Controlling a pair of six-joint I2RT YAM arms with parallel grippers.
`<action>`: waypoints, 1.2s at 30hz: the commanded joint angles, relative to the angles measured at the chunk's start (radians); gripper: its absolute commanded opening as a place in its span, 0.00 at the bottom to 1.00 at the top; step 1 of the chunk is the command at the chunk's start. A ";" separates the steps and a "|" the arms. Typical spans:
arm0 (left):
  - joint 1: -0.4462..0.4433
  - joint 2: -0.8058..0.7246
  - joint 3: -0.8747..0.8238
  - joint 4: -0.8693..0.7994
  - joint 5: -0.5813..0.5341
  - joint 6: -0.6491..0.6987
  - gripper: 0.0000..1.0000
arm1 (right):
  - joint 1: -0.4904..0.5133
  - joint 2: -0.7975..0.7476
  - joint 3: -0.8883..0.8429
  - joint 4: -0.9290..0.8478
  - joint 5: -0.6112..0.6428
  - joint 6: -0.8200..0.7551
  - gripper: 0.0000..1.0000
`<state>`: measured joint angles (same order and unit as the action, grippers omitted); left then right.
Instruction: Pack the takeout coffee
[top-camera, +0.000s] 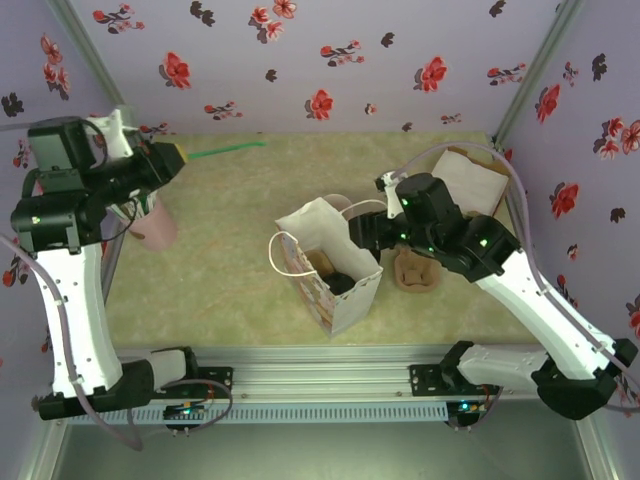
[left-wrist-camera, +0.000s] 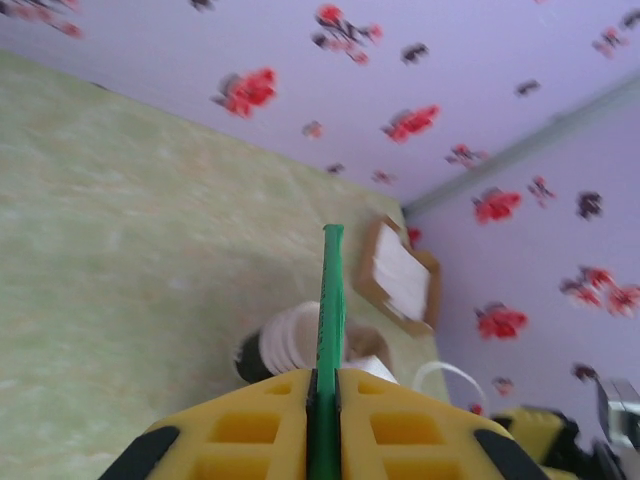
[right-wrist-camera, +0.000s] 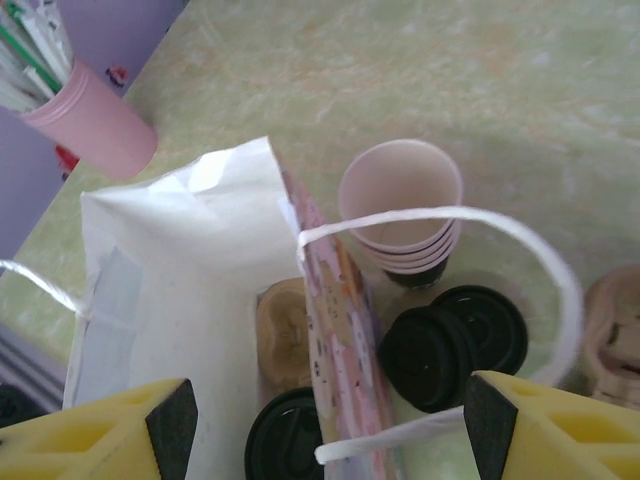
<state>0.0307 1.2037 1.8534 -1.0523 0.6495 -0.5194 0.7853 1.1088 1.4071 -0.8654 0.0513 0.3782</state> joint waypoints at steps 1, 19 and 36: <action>-0.084 -0.032 -0.029 0.061 0.065 -0.027 0.12 | -0.006 -0.041 0.009 -0.023 0.104 0.031 0.73; -0.498 -0.024 -0.065 -0.161 -0.229 0.109 0.10 | -0.047 -0.094 -0.020 -0.075 0.200 0.106 0.74; -0.900 0.445 0.413 -0.466 -0.708 0.176 0.12 | -0.052 -0.077 -0.044 -0.036 0.092 0.093 0.75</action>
<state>-0.8383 1.5692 2.1895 -1.4055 0.0536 -0.3882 0.7391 1.0290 1.3727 -0.9165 0.1684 0.4683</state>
